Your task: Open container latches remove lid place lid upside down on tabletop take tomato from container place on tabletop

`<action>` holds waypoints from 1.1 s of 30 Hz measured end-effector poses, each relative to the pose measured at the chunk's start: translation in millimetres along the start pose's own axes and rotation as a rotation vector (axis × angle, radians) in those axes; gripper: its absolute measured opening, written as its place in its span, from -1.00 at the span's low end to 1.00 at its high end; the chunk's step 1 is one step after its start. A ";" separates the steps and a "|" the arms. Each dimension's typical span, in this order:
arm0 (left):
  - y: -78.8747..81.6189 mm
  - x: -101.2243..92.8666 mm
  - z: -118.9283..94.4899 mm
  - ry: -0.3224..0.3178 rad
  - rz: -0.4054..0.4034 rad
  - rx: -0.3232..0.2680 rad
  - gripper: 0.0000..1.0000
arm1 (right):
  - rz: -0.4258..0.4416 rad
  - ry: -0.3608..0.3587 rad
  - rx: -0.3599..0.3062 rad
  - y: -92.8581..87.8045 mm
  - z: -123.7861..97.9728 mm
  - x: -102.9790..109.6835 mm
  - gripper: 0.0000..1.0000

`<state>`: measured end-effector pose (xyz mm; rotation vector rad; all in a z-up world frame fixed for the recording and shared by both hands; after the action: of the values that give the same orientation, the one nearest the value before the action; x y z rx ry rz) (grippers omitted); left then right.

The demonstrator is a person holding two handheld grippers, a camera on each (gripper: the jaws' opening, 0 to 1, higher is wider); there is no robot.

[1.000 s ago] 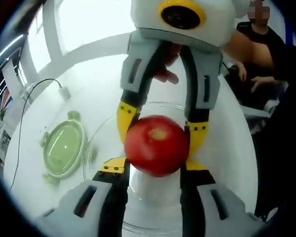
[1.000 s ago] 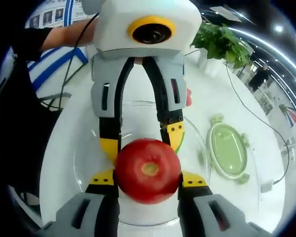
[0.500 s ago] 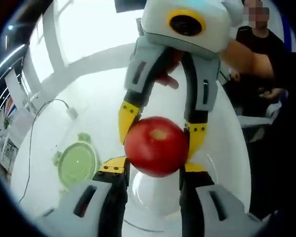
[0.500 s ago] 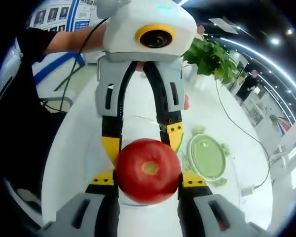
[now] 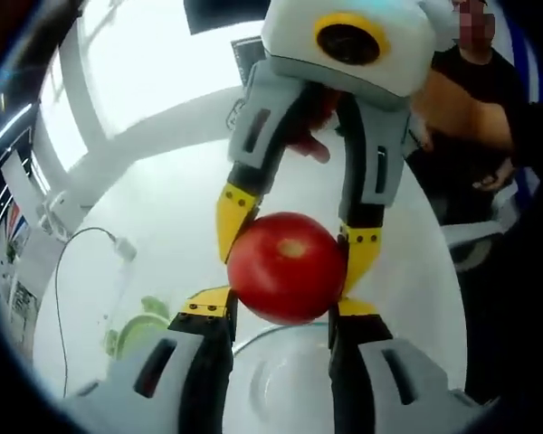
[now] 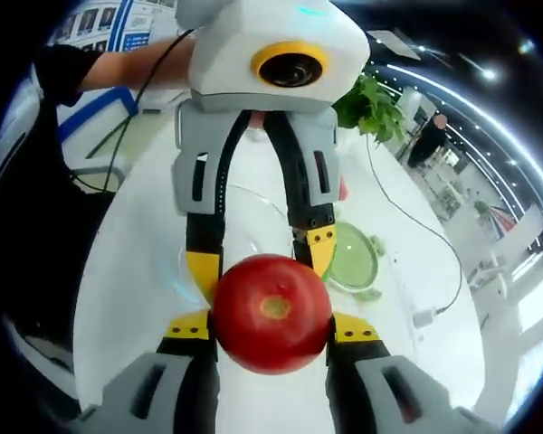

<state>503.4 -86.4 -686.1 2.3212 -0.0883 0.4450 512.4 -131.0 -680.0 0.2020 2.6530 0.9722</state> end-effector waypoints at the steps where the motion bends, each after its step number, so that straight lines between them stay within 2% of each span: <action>1: 2.5 1.5 4.9 -0.005 0.007 0.003 -0.34 | 0.004 -0.006 0.004 -4.5 -2.2 -2.9 -0.16; 10: 19.1 4.8 50.5 -0.074 0.022 0.005 -0.34 | 0.077 -0.030 0.019 -48.8 -13.1 -17.9 -0.16; 15: 20.4 -4.1 69.3 -0.123 0.028 0.015 -0.35 | 0.120 -0.008 0.013 -70.3 -12.8 -12.9 -0.16; 33: 19.0 -24.7 107.9 -0.197 0.042 0.057 -0.37 | 0.184 0.026 0.037 -113.6 -7.1 -1.8 -0.16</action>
<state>507.8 -177.1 -752.2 2.4179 -0.2226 0.2404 508.9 -222.1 -748.2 0.4524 2.7146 0.9869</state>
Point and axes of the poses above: the point that each gripper's makers call its tool centre point, and the gripper's own axes: z roughly forward along the fingers, x roughly to its left, y roughly out of its top, the point moved 4 cm from there along -z, roughly backward along the fingers, and after that the axes turned 12 degrees about z, right-handed, at the moved point
